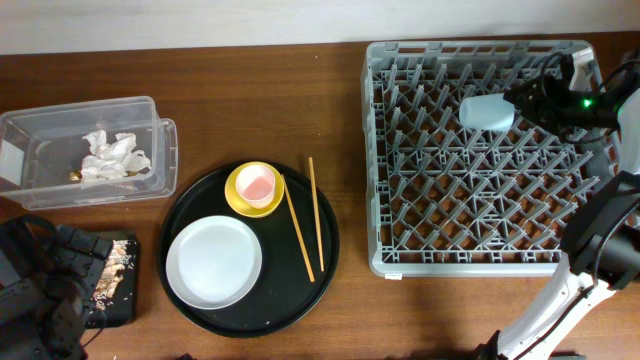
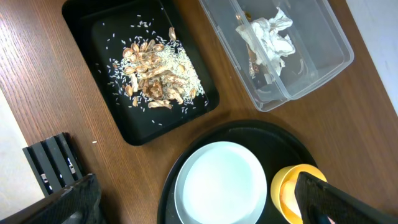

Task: Sort waste into correct bins and load items into the dishwasher rack
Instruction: 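Lower the cup upside down onto the rack pegs and release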

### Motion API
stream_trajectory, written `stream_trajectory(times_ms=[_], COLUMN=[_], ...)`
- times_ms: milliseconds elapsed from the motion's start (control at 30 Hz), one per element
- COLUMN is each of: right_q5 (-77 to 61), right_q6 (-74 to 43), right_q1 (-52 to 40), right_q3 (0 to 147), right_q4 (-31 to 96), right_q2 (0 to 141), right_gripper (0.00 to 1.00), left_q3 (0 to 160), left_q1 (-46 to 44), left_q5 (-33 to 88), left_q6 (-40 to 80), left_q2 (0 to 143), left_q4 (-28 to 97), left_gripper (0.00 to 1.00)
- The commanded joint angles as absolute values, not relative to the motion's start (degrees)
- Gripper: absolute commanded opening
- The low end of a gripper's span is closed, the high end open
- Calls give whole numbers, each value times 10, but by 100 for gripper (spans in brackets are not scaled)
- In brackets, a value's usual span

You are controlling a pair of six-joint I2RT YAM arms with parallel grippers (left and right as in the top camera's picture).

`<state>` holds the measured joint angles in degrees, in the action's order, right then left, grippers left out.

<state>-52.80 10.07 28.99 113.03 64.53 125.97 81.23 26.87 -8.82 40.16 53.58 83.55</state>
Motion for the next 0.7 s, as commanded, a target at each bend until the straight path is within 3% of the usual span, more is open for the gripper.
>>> stream_trajectory(times_ms=[0, 267, 300, 333, 500, 600, 667], right_q5=[-568, -570, -570, -570, -580, -618, -684], right_q6=[123, 146, 146, 145, 130, 126, 126], right_q1=[277, 265, 265, 265, 269, 271, 274], right_q3=[1134, 1100, 1099, 1099, 1100, 1108, 1119], right_q4=[651, 654, 654, 653, 653, 656, 669], right_q2=[1269, 1269, 1269, 1269, 1268, 1268, 1268], right_gripper=[82, 80, 71, 49, 13, 4, 4], left_q3=[818, 818, 818, 818, 818, 818, 818], left_q1=[272, 272, 272, 272, 272, 272, 272], left_q5=[-88, -88, -88, -88, -88, -88, -88], left_q6=[405, 405, 405, 405, 405, 405, 405], left_q2=[535, 535, 535, 535, 535, 535, 535], left_q4=[835, 835, 835, 835, 835, 835, 835], left_gripper=[100, 99, 100, 99, 99, 99, 100])
